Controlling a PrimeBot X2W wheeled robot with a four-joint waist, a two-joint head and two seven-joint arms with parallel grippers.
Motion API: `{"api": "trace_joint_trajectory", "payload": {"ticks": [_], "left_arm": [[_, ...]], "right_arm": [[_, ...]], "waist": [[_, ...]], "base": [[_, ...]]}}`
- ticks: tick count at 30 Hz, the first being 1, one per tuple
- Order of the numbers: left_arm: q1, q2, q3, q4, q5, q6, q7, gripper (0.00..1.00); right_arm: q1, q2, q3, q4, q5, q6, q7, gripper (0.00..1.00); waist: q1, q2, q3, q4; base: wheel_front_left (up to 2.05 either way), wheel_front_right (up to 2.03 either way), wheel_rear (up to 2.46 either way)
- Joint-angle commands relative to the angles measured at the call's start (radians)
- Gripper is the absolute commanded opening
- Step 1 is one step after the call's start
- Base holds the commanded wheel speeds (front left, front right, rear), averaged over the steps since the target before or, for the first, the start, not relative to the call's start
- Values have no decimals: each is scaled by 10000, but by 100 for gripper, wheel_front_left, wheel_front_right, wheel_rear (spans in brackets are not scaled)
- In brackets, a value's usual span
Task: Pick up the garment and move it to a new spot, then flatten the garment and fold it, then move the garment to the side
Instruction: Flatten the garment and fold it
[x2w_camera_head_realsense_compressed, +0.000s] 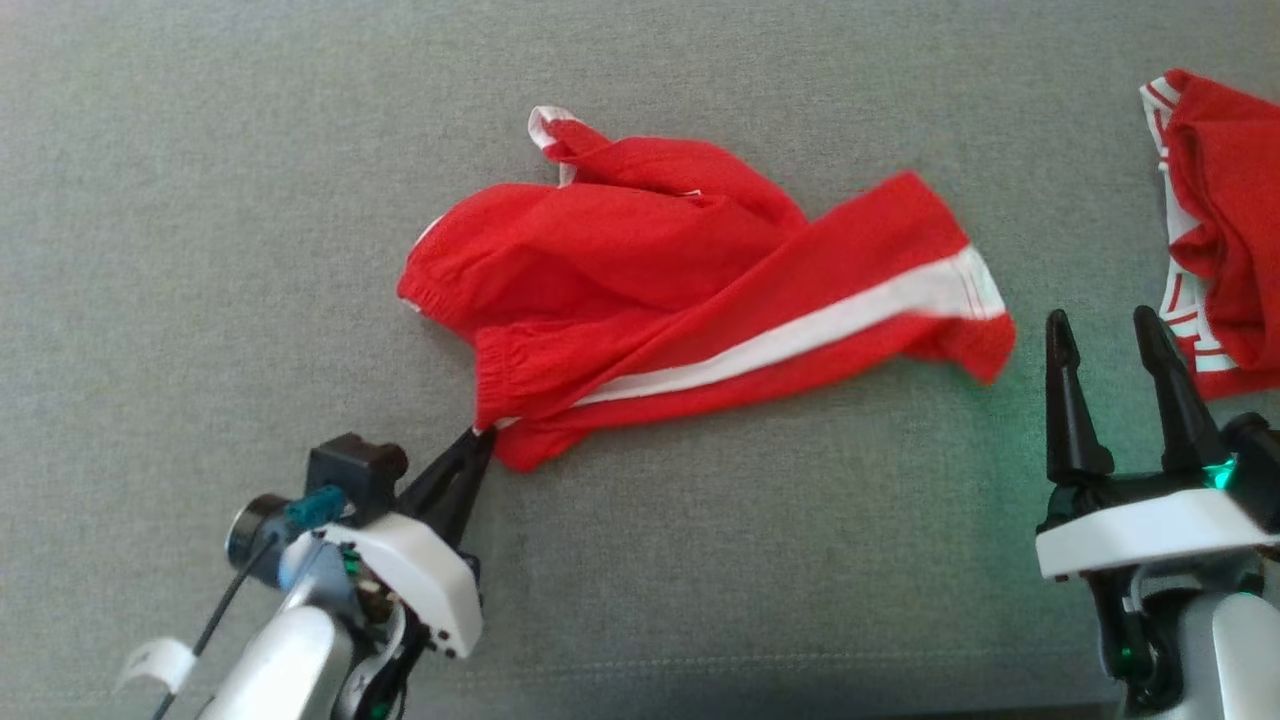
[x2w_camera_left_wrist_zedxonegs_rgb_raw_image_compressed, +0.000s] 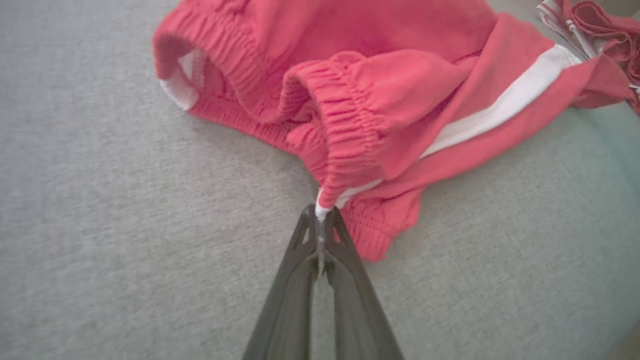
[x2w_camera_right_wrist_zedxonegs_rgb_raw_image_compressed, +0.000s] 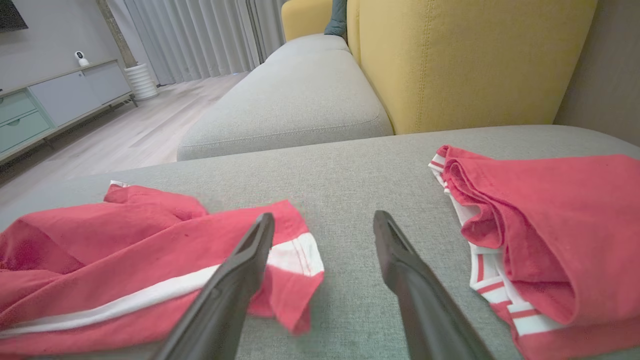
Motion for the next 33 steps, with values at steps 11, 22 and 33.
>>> {"api": "trace_joint_trajectory", "payload": {"ticks": [11,22,33], "left_arm": [[97,57,434,-814,-268,109,-537,100],[97,-257,1683,-1792,468,1679,-2726,100],[531,-90,1998,-1797,934,2182,-2886,100]], "right_arm": [[-385,-47,72,-440,-113,-9,47,100],[-292,-47,125,-921,-615,-9,337,100],[274,-47,280,-1258,-531,-9,575,100]], "waist": [[0,0,-97,126],[0,0,-785,230],[0,0,-1246,120]], "base": [[0,0,0],[0,0,0],[0,0,0]]}}
